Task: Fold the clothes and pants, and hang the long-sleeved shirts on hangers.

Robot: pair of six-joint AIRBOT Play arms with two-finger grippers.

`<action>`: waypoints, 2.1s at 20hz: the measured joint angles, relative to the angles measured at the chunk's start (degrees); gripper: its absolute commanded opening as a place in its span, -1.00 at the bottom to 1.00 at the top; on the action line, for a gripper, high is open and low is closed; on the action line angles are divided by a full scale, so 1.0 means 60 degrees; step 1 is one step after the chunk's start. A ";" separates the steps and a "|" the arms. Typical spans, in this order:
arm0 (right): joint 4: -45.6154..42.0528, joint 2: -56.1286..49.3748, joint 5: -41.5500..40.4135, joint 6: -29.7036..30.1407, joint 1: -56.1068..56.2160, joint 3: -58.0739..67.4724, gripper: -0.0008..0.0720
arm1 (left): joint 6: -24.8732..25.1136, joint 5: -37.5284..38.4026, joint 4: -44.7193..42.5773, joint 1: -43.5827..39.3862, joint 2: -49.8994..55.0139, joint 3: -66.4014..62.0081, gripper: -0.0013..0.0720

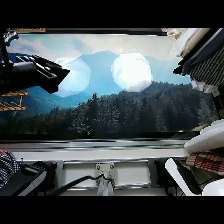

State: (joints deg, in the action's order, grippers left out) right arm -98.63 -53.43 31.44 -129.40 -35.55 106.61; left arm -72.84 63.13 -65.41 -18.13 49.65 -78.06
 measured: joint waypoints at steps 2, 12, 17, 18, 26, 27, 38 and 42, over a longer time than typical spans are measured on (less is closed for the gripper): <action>0.2295 -0.0015 0.0688 0.2248 0.1494 -0.0022 0.32 | 0.0004 -0.0080 -0.0153 0.0000 -0.0076 0.0004 -0.22; 0.4557 -0.0040 0.3297 0.7176 0.9745 -0.4233 0.22 | 0.0004 -0.1909 -0.1326 0.0000 -0.1515 0.1570 -0.22; 0.3679 -0.0007 0.2601 0.7420 1.0921 -0.5570 0.22 | 0.0004 -0.2794 -0.1384 0.0000 -0.1942 0.2769 -0.22; 0.3475 0.0000 0.2528 0.7446 1.1001 -0.5759 0.22 | 0.0004 -0.2889 -0.1388 0.0000 -0.1967 0.2856 -0.22; 0.2659 0.0000 0.2371 0.7512 1.1205 -0.6470 0.22 | 0.0004 -0.3078 -0.1381 0.0000 -0.2018 0.3053 -0.22; 0.2637 0.0000 0.2371 0.7512 1.1205 -0.6484 0.22 | 0.0004 -0.3082 -0.1381 0.0000 -0.2018 0.3056 -0.22; 0.2579 0.0000 0.2357 0.7515 1.1213 -0.6524 0.22 | 0.0000 -0.3100 -0.1381 0.0000 -0.2018 0.3060 -0.22; 0.2579 0.0000 0.2353 0.7515 1.1213 -0.6524 0.22 | 0.0004 -0.3100 -0.1381 0.0000 -0.2018 0.3060 -0.22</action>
State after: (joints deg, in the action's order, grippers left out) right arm -83.15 -53.43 45.56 -84.31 31.73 67.46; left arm -72.82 44.53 -73.69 -18.13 37.54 -59.70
